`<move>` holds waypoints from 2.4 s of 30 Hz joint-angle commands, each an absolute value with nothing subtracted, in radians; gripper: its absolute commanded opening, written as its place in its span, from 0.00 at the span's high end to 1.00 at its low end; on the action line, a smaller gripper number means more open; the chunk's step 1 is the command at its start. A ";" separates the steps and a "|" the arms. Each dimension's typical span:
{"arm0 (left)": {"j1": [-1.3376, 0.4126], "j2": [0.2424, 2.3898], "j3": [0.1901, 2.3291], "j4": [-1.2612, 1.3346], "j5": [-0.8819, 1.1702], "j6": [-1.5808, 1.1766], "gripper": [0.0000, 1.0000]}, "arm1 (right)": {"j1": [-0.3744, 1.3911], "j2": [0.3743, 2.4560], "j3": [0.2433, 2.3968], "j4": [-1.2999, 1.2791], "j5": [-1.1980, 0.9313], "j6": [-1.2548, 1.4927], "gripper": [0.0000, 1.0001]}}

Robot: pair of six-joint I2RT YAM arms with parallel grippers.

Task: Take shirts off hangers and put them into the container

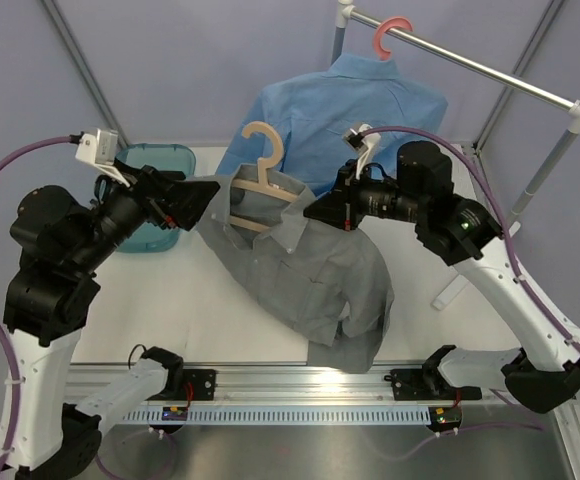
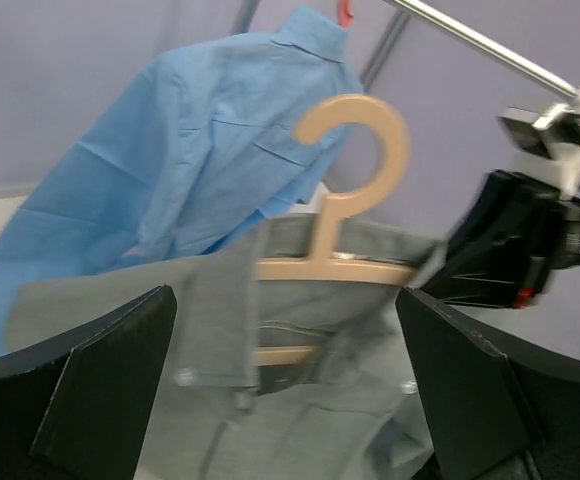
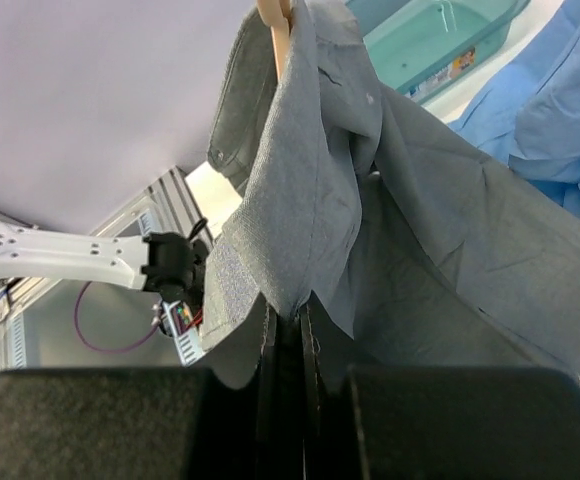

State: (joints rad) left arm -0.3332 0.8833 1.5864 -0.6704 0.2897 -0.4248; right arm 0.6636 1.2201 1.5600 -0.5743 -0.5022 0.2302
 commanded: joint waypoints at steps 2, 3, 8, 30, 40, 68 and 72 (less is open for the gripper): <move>-0.518 0.948 1.597 -0.589 0.185 -0.474 0.01 | 0.701 1.238 1.546 -0.362 -0.420 0.244 1.00; -0.558 0.959 1.595 -0.588 0.140 -0.466 0.01 | 0.706 1.238 1.542 -0.356 -0.416 0.244 1.00; -0.767 1.035 1.592 -0.577 -0.150 -0.400 0.03 | 0.710 1.244 1.513 -0.336 -0.402 0.250 1.00; -0.775 1.154 1.555 -0.525 -0.229 -0.345 0.44 | 0.710 1.167 1.445 -0.322 -0.457 0.268 1.00; -0.775 1.190 1.554 -0.514 -0.221 -0.351 0.47 | 0.710 1.170 1.450 -0.322 -0.488 0.262 1.00; -0.775 1.109 1.275 -0.174 -0.322 -0.209 1.00 | 0.727 1.155 1.374 -0.405 -0.241 0.209 0.50; -0.775 1.068 1.161 -0.033 -0.385 -0.158 1.00 | 0.727 1.146 1.405 -0.466 -0.175 0.212 0.22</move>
